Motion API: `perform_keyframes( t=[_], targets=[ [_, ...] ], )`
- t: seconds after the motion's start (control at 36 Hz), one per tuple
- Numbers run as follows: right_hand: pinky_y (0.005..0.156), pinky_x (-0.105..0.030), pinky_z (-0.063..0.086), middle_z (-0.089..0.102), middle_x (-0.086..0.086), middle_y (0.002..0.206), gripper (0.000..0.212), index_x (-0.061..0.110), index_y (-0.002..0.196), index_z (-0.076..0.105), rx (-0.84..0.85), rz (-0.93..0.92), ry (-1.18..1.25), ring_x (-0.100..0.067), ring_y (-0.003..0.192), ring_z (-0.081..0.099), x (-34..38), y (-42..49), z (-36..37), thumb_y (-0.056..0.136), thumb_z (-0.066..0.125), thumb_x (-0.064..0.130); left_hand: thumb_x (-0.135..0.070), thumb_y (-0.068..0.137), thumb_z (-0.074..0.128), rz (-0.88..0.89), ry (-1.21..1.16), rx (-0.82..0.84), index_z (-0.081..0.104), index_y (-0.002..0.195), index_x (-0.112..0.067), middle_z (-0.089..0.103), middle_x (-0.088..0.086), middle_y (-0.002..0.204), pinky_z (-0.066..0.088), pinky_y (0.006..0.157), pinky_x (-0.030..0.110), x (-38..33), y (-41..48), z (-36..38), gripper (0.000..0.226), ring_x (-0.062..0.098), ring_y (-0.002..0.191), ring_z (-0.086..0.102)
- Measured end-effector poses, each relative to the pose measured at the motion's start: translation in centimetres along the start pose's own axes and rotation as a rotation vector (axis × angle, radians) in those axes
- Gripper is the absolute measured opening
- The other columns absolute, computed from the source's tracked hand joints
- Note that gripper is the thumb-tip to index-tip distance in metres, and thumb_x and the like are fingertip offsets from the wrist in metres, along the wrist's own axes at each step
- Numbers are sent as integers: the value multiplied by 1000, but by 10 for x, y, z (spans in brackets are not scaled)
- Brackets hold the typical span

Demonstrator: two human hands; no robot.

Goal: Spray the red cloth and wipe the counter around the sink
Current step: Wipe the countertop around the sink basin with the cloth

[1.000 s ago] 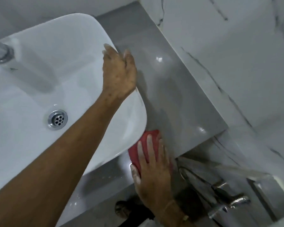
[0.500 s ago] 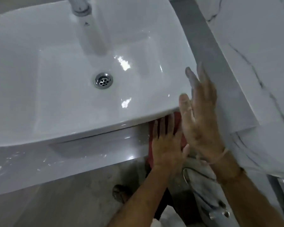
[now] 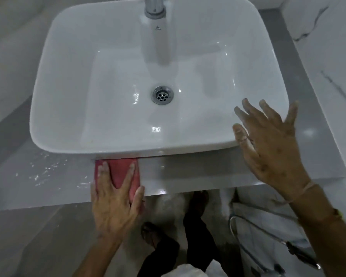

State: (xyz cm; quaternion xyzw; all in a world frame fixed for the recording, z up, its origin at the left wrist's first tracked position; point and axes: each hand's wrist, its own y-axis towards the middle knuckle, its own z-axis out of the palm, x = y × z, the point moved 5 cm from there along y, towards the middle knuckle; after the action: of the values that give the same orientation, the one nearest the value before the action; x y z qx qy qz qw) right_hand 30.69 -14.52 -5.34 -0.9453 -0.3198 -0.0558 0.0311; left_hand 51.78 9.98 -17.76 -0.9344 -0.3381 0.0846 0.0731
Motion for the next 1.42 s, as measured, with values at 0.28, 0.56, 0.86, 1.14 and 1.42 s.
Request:
perform_keyframes(
  t=[0.28,0.56,0.86,1.14,1.42],
  targets=[
    [118,-57,7,6,-13,161,78,19,151,10,298,-475,54,-27,146,17,154,24,25,87,10,63,-49,90,40,45,-191,-29,44,139,-27,31,23,152,23,115,54,-64,-12,8,54,39,143,23],
    [119,-54,13,-5,-6,162,84,22,152,3,264,-974,59,-29,148,4,289,58,43,90,54,45,-54,94,28,-36,-217,-76,40,142,-29,29,17,154,23,115,57,22,-19,7,55,36,145,19],
    [112,-48,28,26,-11,157,99,17,149,25,234,-844,122,-32,139,36,295,61,39,69,78,45,-50,93,13,-399,-134,-41,10,150,-35,10,13,160,11,119,54,238,32,-41,59,30,148,5],
    [98,-43,45,44,-9,148,93,14,143,39,182,-762,67,-30,128,50,296,66,37,67,78,50,-48,98,18,-207,-157,-106,4,150,-32,7,12,161,1,120,47,186,123,-52,56,29,149,1],
    [86,-39,53,57,-2,137,86,17,137,47,147,-737,57,-24,117,58,298,66,36,64,77,51,-57,92,9,-379,-133,-56,11,149,-35,12,12,161,15,117,54,270,71,-45,62,33,148,7]
  ],
)
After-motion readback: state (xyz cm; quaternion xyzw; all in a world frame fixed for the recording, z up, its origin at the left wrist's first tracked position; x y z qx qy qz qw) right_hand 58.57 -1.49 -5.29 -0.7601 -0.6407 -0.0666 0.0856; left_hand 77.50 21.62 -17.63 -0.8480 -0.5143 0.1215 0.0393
